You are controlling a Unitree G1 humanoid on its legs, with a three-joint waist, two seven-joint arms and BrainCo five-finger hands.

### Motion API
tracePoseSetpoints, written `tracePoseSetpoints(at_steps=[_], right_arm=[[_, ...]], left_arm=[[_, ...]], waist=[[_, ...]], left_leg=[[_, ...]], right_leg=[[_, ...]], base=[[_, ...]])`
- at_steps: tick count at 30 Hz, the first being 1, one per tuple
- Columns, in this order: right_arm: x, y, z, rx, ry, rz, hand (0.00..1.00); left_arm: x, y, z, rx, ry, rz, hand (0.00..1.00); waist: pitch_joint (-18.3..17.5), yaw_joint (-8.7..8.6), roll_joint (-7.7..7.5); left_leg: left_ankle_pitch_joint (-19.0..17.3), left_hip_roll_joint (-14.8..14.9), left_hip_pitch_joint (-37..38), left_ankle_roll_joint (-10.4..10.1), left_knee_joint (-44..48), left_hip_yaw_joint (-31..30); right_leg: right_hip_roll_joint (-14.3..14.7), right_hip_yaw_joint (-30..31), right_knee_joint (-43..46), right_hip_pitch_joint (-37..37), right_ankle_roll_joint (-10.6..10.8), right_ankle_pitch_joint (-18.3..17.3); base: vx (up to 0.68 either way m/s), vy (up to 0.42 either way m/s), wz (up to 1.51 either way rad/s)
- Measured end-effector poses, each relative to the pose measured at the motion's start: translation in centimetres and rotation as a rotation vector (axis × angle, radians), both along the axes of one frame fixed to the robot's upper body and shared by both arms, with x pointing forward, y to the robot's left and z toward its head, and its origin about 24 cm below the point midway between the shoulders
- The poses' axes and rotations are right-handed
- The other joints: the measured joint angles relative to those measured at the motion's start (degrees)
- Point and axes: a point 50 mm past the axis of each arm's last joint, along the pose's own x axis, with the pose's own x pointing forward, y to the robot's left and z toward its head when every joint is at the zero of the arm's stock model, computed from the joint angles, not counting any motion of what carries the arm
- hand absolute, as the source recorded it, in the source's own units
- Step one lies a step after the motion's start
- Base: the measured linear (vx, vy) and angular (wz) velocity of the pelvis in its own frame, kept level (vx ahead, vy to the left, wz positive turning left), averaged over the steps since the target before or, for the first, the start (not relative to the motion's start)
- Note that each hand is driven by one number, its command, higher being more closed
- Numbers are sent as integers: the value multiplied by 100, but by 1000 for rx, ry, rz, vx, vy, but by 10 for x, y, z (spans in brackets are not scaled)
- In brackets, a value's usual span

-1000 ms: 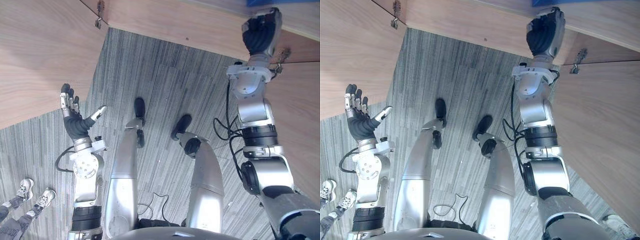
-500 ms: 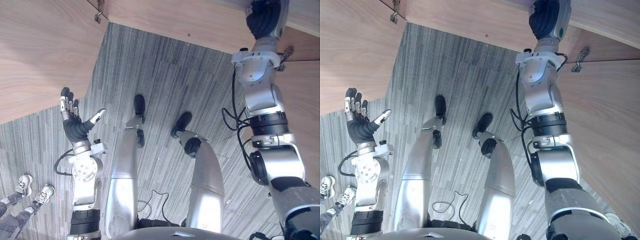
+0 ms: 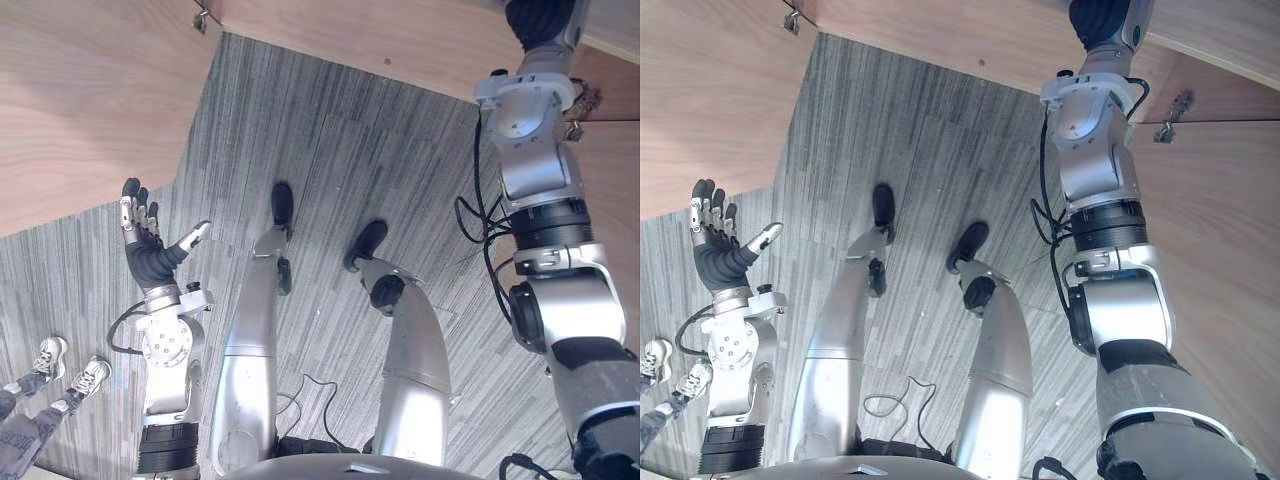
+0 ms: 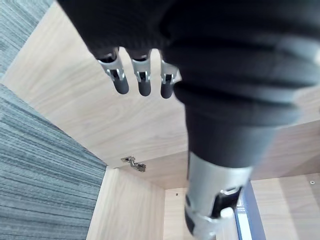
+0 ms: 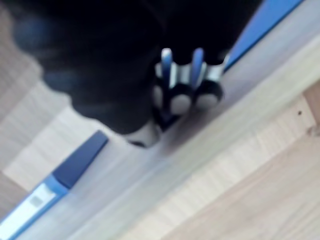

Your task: Walk over to the cabinet, pick up the folder, carry it to the office cabinet, place the folder inside the office cabinet, then close the office cabinet door

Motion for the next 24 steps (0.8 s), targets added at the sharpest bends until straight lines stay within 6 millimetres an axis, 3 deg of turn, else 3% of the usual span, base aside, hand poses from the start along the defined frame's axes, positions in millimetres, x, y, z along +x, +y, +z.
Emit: tracePoseSetpoints(at_steps=[13, 24], right_arm=[[-7, -6, 16, -12, -53, -6, 100], [-15, -8, 48, -47, -107, -9, 100]], left_arm=[[-5, 2, -5, -6, 17, 7, 0], [-12, 1, -2, 4, -5, -1, 0]], waist=[[0, 25, 0], [0, 45, 0]], left_leg=[[219, -96, -107, -59, -345, -119], [590, -140, -43, -65, -830, -121]], right_leg=[[-44, -90, -22, -172, 6, -5], [-33, -127, -142, -271, -63, 123]], base=[[-21, -21, 6], [-25, -39, 3]])
